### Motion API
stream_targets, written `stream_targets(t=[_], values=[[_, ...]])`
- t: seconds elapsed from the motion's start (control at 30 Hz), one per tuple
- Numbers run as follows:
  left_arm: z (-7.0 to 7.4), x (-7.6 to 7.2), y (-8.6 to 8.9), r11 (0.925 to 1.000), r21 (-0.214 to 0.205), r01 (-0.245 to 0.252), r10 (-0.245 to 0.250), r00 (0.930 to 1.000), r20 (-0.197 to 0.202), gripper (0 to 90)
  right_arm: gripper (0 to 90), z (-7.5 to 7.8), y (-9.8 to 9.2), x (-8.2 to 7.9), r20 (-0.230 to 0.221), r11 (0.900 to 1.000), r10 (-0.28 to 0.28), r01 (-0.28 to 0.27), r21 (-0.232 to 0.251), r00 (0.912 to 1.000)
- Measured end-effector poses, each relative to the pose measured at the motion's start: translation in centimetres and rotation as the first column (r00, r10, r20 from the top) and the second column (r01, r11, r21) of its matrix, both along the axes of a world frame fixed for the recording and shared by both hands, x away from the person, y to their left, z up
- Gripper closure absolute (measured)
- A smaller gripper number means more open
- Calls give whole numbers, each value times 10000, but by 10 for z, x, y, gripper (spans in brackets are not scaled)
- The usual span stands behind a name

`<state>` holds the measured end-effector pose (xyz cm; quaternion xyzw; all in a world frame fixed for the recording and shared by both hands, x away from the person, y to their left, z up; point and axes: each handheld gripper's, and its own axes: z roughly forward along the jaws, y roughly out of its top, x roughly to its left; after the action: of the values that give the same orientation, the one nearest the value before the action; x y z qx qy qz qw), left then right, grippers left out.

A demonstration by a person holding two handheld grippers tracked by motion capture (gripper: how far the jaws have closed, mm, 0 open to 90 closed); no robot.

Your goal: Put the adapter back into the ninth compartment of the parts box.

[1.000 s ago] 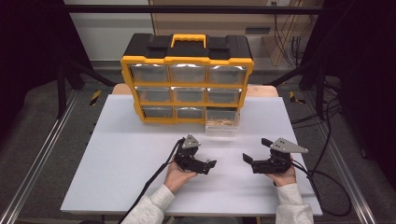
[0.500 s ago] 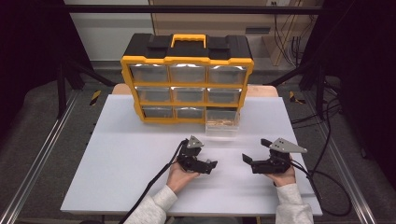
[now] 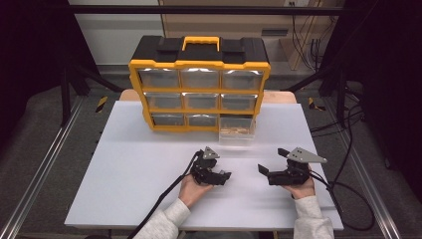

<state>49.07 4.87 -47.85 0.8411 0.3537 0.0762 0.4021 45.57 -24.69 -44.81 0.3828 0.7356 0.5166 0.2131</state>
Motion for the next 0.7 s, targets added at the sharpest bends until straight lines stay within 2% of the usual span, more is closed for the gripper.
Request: stream_targets(t=[0.17,0.7], values=[[1,-1,0,9999,-123,71,-71,10000,42,323,5,0,0,0,-5,10000,-1,1,-9,10000],[0,-3,-3,9997,234,7,-7,10000,-7,542,5,0,0,0,-66,10000,0,0,-24,10000]])
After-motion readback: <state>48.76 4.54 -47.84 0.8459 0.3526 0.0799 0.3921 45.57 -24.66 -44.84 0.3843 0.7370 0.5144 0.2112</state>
